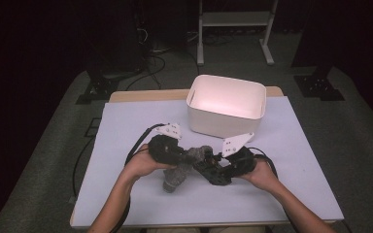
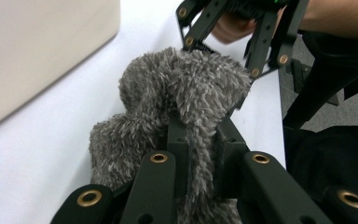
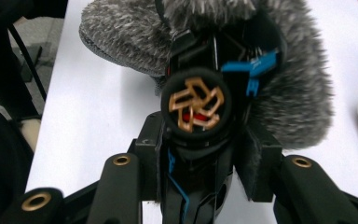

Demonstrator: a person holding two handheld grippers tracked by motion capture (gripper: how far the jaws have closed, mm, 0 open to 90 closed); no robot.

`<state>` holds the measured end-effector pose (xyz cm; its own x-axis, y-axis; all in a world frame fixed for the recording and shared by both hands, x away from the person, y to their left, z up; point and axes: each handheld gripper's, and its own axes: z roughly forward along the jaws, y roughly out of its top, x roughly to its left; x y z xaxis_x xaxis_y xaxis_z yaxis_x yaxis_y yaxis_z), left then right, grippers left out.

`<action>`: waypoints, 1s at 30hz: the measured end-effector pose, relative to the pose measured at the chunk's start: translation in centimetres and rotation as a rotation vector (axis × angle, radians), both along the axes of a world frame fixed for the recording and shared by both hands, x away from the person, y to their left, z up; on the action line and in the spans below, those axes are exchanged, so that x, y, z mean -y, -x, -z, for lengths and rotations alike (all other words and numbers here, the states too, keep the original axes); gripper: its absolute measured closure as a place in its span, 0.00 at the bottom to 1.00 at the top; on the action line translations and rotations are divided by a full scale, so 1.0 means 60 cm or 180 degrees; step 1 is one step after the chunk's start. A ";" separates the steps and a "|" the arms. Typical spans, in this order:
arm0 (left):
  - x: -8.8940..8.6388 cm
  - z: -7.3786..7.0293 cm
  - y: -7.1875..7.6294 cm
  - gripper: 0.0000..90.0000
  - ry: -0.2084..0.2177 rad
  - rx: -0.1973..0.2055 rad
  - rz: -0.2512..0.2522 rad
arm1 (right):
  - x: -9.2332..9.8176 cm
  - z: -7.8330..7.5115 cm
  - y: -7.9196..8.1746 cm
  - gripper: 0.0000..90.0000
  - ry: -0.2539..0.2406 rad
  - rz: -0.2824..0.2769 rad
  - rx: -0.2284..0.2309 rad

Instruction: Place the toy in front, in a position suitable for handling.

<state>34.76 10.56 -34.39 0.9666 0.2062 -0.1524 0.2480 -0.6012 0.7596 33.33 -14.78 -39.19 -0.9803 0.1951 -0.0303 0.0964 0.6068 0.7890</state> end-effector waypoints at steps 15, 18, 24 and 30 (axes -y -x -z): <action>0.017 -0.029 0.018 0.89 -0.0089 0.0170 0.0101 | -0.018 -0.017 -0.001 0.62 0.0094 -0.0109 -0.0129; 0.024 -0.031 0.017 0.89 -0.0101 0.0183 0.0104 | -0.016 -0.023 -0.003 0.60 0.0101 -0.0097 -0.0125; 0.027 -0.031 0.017 0.88 -0.0098 0.0185 0.0123 | -0.017 -0.034 -0.003 0.62 0.0166 -0.0107 -0.0099; 0.009 -0.008 0.011 0.88 0.0052 0.0059 0.0082 | -0.002 -0.036 0.000 0.62 0.0168 -0.0071 -0.0086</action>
